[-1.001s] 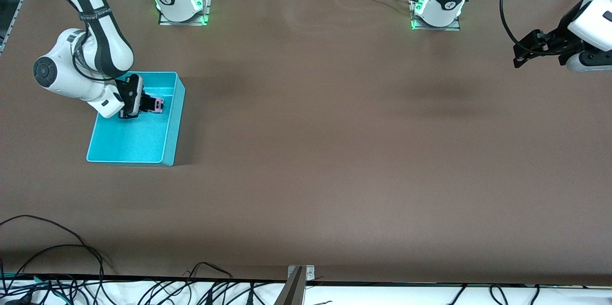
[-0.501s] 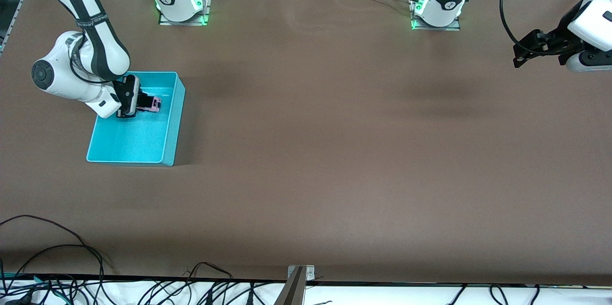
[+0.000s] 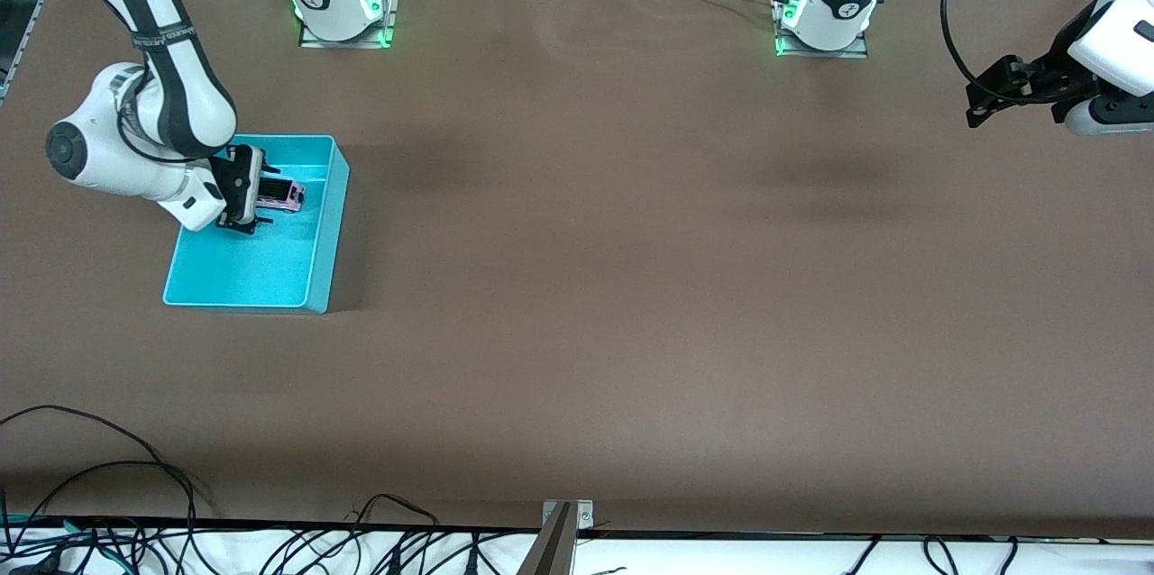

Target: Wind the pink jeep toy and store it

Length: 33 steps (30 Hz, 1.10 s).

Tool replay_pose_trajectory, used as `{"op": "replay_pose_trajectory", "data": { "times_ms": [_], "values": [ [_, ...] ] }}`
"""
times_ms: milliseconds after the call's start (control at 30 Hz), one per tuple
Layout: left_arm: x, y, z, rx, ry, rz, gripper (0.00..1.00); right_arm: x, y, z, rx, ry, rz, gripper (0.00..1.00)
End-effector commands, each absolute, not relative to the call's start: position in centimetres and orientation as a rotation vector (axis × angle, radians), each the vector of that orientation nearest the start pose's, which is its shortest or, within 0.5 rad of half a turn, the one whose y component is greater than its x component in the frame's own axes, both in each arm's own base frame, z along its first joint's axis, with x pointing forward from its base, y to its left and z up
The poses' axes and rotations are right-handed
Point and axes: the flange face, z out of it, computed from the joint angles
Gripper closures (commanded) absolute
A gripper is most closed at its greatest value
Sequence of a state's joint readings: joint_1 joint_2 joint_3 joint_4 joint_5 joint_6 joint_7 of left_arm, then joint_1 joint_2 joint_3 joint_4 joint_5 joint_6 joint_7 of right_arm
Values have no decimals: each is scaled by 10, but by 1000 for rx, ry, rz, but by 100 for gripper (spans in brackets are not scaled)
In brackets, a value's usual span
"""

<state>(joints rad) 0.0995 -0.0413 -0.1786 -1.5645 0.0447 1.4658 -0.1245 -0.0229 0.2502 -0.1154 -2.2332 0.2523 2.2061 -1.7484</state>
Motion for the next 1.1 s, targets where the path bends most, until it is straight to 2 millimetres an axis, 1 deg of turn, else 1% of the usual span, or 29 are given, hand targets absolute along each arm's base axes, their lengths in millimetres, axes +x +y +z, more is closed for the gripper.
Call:
{"op": "replay_pose_trajectory", "data": {
  "times_ms": [0, 133, 234, 300, 367, 567, 634, 701, 734, 801, 868, 901, 1001, 1068],
  "values": [
    [530, -42, 649, -3109, -70, 87, 0, 546, -49, 292, -2176, -1758, 36, 0],
    [531, -41, 649, -3109, -73, 87, 0, 568, -44, 326, -2245, -1698, 30, 0],
    [530, -42, 649, -3109, -70, 87, 0, 579, -37, 346, -2299, -1641, 33, 0],
    [530, -42, 649, -3109, -70, 87, 0, 585, -37, 360, -2366, -1570, 52, 0],
    [530, -42, 649, -3109, -70, 87, 0, 591, -33, 376, -2449, -1474, 85, 0],
    [531, -41, 648, -3108, -75, 89, 0, 612, -6, 433, -2699, -1171, 174, 0],
    [531, -39, 646, -3108, -80, 96, 0, 616, -1, 450, -2763, -1072, 205, 0],
    [531, -38, 646, -3107, -82, 99, 0, 619, 7, 459, -2821, -948, 239, 0],
    [531, -38, 646, -3108, -82, 97, 0, 621, 11, 466, -2851, -877, 241, 0],
    [531, -38, 647, -3108, -84, 94, 0, 622, 14, 475, -2906, -702, 260, 0],
    [531, -38, 647, -3108, -84, 94, 0, 625, 16, 491, -2954, -544, 248, 0],
    [531, -38, 647, -3108, -84, 94, 0, 627, 19, 502, -2976, -480, 227, 0],
    [531, -38, 647, -3108, -82, 94, 0, 630, 28, 519, -3028, -366, 194, 0],
    [531, -38, 647, -3108, -82, 94, 0, 631, 33, 526, -3078, -330, 184, 0]
  ]
}}
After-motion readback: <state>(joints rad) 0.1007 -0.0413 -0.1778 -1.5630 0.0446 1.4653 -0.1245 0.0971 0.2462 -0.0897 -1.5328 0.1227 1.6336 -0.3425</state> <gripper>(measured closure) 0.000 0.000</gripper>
